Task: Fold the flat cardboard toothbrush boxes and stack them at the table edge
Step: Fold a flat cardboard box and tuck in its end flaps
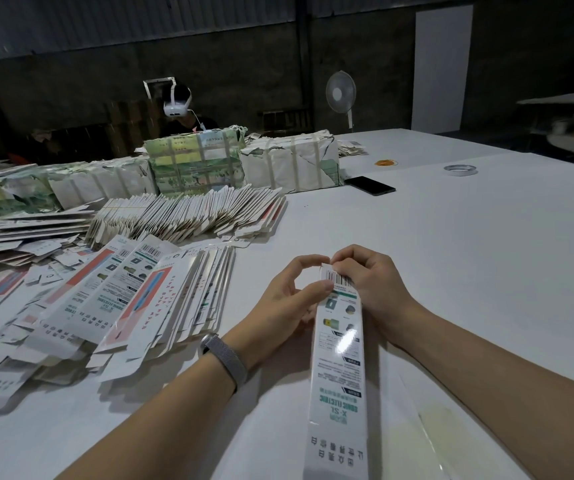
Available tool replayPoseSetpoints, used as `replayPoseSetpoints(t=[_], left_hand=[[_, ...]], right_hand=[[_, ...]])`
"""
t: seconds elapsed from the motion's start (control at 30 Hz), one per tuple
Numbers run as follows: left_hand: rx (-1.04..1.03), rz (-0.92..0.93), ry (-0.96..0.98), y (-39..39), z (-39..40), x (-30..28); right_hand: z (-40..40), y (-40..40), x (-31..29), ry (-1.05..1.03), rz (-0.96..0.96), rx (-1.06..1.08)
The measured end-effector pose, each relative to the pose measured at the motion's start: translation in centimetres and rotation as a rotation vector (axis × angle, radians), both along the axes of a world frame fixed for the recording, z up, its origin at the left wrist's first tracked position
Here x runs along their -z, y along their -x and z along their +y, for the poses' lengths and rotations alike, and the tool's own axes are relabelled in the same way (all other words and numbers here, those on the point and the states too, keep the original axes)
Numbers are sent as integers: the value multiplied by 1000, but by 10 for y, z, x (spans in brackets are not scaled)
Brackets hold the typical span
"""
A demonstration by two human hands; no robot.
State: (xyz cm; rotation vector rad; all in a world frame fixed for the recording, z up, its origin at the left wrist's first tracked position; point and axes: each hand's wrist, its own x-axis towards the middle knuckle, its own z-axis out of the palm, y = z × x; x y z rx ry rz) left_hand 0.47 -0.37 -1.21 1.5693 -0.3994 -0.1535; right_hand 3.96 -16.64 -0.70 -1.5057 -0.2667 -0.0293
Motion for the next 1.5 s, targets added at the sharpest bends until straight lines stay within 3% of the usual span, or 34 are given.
replayPoseSetpoints(t=[0.5, 0.73, 1.2, 1.5], left_hand=[[-16, -20, 45, -1, -2, 1], [-160, 25, 141, -10, -1, 7], [-179, 29, 109, -10, -2, 7], [-195, 19, 107, -9, -2, 7]], right_hand=[[0, 1, 3, -38, 24, -38], [3, -3, 4, -62, 22, -43], [1, -2, 2, -156, 53, -73], [-1, -3, 5, -106, 32, -50]])
